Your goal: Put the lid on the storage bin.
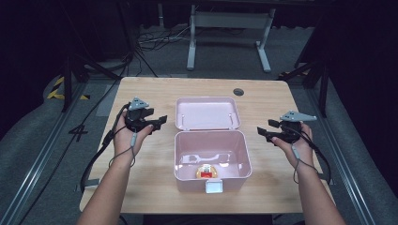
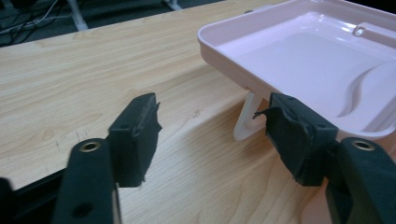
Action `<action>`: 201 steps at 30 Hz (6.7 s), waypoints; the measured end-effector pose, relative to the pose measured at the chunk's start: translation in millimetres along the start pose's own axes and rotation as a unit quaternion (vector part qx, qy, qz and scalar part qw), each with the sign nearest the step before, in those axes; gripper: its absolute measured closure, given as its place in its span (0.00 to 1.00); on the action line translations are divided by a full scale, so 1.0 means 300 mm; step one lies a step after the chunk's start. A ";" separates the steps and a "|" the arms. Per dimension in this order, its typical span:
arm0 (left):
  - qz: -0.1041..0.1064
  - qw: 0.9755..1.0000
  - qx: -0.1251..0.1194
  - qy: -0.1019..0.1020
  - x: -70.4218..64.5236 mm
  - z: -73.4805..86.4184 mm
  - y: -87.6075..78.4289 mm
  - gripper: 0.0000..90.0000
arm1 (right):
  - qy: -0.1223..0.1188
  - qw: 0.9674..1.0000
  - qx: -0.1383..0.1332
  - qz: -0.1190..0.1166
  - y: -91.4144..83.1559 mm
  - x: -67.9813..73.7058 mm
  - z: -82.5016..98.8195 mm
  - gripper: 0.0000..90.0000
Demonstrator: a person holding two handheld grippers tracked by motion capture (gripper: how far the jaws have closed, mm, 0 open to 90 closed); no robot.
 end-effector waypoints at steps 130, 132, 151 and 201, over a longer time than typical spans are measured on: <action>0.028 0.996 -0.080 0.040 -0.163 -0.416 -0.070 0.79 | -0.024 0.997 -0.035 -0.072 -0.074 0.107 -0.017 0.49; 0.031 0.995 -0.085 0.040 -0.173 -0.414 -0.085 0.79 | -0.023 0.996 -0.040 -0.075 -0.078 0.112 -0.022 0.49; 0.055 0.989 -0.125 0.051 -0.251 -0.379 -0.197 0.78 | -0.036 0.995 -0.049 -0.084 -0.103 0.153 -0.046 0.50; 0.106 0.979 -0.138 0.105 -0.405 -0.205 -0.342 0.62 | -0.072 0.982 -0.051 -0.166 -0.251 0.336 -0.103 0.84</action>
Point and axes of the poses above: each handheld gripper's, and its own axes: y roughly forward along the jaws, z roughly out of its underside, x roughly to its left, the point moved 10 cm from there along y, roughly forward along the jaws, and after that the axes turned 8 degrees about x, right-handed, at the moved point
